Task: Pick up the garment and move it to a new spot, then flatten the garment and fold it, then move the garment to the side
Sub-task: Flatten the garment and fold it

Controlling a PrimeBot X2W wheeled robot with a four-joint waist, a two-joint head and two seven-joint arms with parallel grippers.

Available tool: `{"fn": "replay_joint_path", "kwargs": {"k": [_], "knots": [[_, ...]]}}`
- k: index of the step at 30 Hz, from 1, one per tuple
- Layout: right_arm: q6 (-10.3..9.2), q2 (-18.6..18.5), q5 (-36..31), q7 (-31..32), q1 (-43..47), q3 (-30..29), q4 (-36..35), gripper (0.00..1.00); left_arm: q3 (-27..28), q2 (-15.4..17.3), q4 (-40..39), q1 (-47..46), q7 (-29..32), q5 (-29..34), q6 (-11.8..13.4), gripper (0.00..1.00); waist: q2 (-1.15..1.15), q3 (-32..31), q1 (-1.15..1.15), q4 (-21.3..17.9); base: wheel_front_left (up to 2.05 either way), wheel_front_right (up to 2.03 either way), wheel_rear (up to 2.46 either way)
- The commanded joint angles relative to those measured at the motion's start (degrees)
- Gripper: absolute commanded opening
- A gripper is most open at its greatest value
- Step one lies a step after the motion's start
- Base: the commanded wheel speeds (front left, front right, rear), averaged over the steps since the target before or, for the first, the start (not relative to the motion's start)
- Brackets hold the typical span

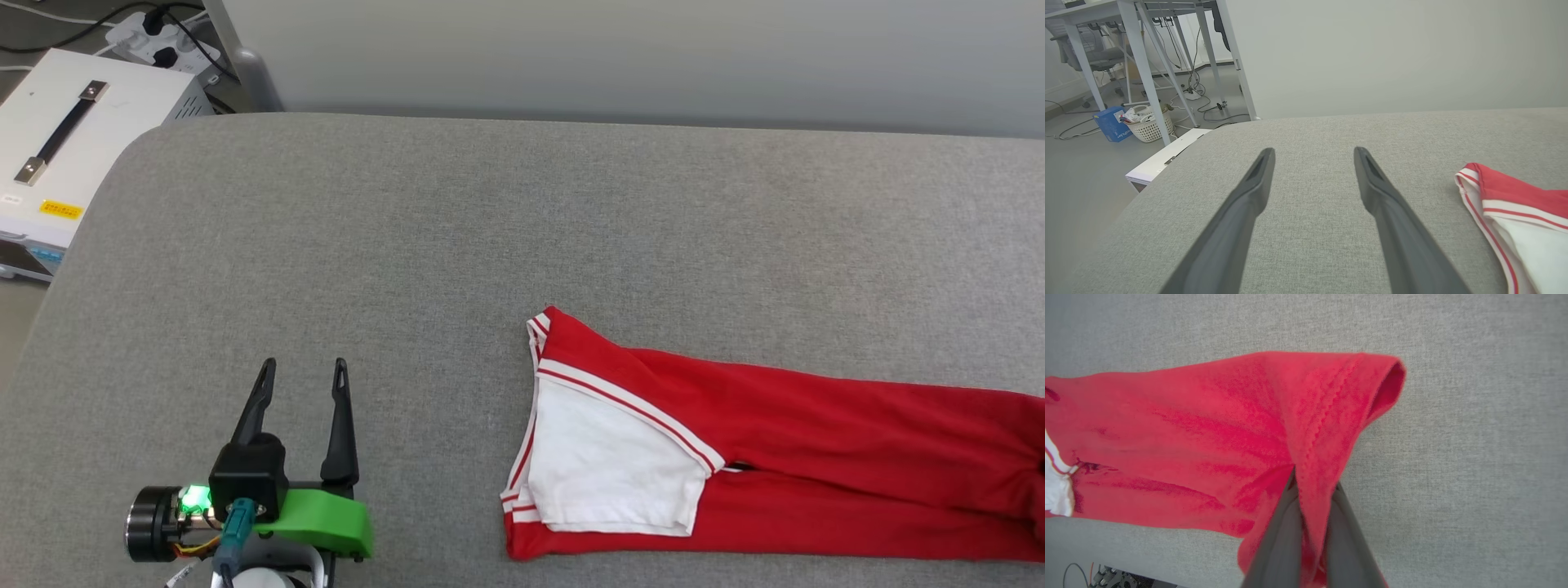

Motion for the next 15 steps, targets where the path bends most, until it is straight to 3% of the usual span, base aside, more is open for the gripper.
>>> {"fn": "replay_joint_path", "kwargs": {"k": [1, 4, 5, 8, 15], "knots": [[-0.06, -0.05, 0.87, 0.55, 0.73, 0.11, -1.92, 0.00, 0.60, -0.41, 0.25, 1.13, -0.34, 0.70, -0.38, 1.00, 0.00, -0.36, 0.00, -0.03, 0.00, 0.00, 0.00], [-0.06, -0.29, 0.93, 2.00, 1.16, 1.13, -8.17, 0.00, 1.42, -1.01, 0.45, 1.54, -0.34, 1.43, -0.97, 1.00, 0.00, -0.62, 0.00, -0.01, 0.00, 0.00, 0.00], [-0.06, 0.76, 0.88, 3.54, 0.54, 2.33, -14.33, 0.00, 2.04, -1.60, 0.61, 1.55, -0.34, 2.02, -1.55, 1.00, 0.00, -0.59, 0.00, 0.05, 0.00, 0.00, 0.00], [-0.06, 2.86, -0.09, 5.56, -1.58, 4.11, -19.59, 0.00, 2.52, -2.23, 0.72, 1.22, -0.34, 2.63, -2.24, 1.00, 0.00, -0.24, 0.00, 0.29, 0.00, 0.00, 0.00], [-0.06, 10.50, -5.23, 10.56, -11.29, 10.66, -23.22, 0.00, 3.28, -3.72, 0.86, -0.55, -0.34, 4.04, -3.64, 1.00, 0.00, 2.09, 0.00, 1.46, 0.00, 0.00, 0.00]]}}
